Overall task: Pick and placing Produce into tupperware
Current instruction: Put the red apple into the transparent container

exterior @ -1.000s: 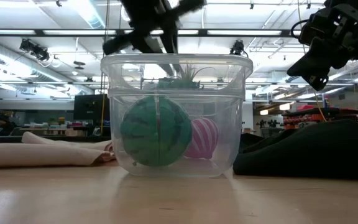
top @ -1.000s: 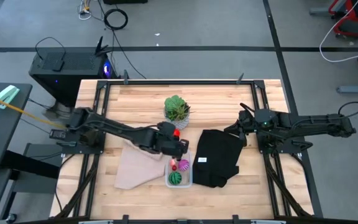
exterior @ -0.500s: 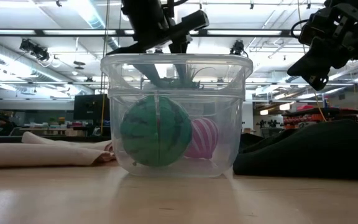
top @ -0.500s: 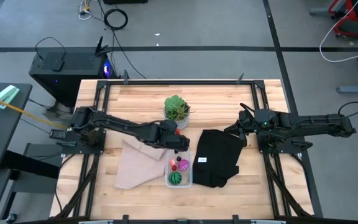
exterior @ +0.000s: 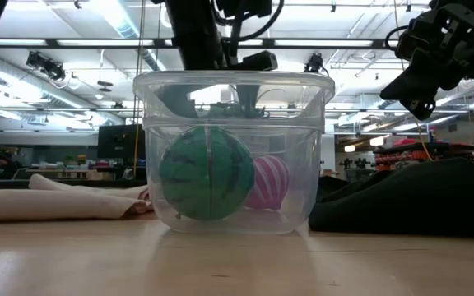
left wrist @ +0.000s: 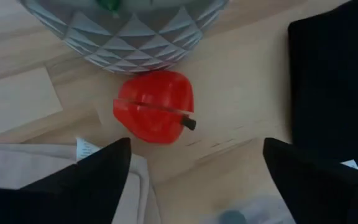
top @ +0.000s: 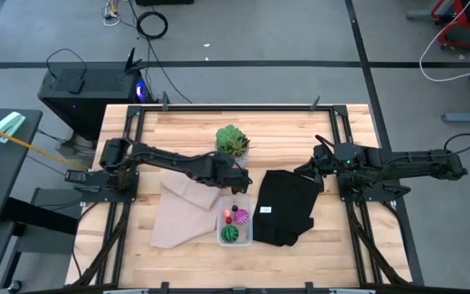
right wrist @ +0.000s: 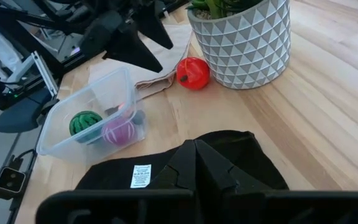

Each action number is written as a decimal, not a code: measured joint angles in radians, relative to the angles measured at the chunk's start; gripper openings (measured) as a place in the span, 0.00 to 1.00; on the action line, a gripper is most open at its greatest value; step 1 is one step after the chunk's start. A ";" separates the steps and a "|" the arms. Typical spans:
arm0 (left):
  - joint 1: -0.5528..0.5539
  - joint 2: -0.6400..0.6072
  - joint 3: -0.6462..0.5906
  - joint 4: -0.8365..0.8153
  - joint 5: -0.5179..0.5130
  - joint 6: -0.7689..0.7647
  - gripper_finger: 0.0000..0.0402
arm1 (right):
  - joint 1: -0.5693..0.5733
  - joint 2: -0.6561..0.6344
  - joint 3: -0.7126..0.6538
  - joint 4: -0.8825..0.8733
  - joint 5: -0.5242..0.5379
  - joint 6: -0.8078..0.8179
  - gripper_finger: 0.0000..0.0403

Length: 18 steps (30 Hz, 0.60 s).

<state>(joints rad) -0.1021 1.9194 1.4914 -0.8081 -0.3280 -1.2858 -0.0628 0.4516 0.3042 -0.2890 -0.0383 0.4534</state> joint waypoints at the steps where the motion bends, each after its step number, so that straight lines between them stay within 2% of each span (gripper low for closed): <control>1: 0.006 0.000 0.000 -0.004 0.000 0.000 0.95 | 0.000 0.000 0.000 0.000 0.000 0.000 0.01; 11: 0.030 0.000 0.000 -0.006 0.019 0.000 0.98 | 0.000 0.000 0.000 -0.001 -0.023 0.000 0.02; 18: 0.033 0.031 -0.001 -0.005 0.075 0.020 0.99 | 0.000 0.000 0.000 -0.002 -0.024 0.000 0.02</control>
<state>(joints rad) -0.0688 1.9506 1.4902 -0.8136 -0.2532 -1.2658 -0.0624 0.4515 0.3042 -0.2909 -0.0620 0.4538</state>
